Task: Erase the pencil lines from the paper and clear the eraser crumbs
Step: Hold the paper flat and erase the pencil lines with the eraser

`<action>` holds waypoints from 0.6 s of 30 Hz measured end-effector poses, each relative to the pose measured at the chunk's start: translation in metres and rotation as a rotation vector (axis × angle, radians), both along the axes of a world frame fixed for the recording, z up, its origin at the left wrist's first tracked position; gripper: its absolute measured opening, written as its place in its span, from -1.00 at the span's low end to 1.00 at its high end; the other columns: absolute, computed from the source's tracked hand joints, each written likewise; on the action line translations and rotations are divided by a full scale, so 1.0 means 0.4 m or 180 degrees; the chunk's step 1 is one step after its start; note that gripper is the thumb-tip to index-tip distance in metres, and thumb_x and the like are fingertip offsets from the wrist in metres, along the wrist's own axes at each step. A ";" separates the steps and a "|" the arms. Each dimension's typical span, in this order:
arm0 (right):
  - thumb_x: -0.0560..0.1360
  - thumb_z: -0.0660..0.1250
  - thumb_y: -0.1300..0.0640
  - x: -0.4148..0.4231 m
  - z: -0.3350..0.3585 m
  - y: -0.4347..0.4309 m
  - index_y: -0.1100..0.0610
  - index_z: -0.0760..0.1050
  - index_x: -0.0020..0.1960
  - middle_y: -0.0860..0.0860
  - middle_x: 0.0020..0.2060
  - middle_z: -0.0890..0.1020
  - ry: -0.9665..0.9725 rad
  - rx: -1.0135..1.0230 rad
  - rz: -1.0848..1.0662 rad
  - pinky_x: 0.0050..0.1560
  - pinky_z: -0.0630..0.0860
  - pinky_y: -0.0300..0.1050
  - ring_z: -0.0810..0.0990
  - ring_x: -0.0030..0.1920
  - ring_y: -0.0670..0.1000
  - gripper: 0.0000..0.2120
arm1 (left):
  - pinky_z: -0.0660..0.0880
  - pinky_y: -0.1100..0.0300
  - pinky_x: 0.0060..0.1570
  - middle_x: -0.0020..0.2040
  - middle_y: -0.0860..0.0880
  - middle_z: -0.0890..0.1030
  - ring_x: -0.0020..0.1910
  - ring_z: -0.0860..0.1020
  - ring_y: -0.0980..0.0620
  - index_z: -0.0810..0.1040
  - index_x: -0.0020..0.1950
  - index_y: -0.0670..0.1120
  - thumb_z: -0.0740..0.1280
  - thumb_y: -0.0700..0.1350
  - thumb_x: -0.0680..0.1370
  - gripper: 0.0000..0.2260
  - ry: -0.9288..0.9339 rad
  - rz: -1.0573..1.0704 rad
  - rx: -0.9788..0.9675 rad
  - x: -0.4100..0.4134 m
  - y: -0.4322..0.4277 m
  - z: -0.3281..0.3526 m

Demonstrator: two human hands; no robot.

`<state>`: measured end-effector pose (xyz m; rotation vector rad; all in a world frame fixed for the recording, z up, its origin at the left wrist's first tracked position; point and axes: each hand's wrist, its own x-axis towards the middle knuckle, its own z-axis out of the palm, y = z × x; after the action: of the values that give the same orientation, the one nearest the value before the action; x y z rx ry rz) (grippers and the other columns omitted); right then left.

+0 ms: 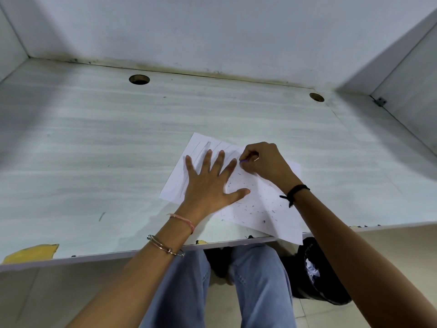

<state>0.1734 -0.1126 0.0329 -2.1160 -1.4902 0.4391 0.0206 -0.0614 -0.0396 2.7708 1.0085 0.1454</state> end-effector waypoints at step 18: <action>0.34 0.40 0.38 0.006 0.010 0.006 0.24 0.62 -0.23 -0.03 -0.36 0.61 -0.0138 -0.0210 0.0101 -0.31 0.44 -0.29 0.55 -0.35 -0.07 -0.92 | -0.30 -0.44 0.35 0.60 0.01 -0.22 0.56 -0.28 -0.10 -0.17 0.59 0.15 -0.14 0.50 0.44 -0.19 -0.0009 -0.0005 -0.0029 0.000 -0.001 -0.001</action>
<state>0.1759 -0.1101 0.0370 -2.1682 -1.5556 0.4627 0.0208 -0.0618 -0.0399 2.7625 1.0038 0.1440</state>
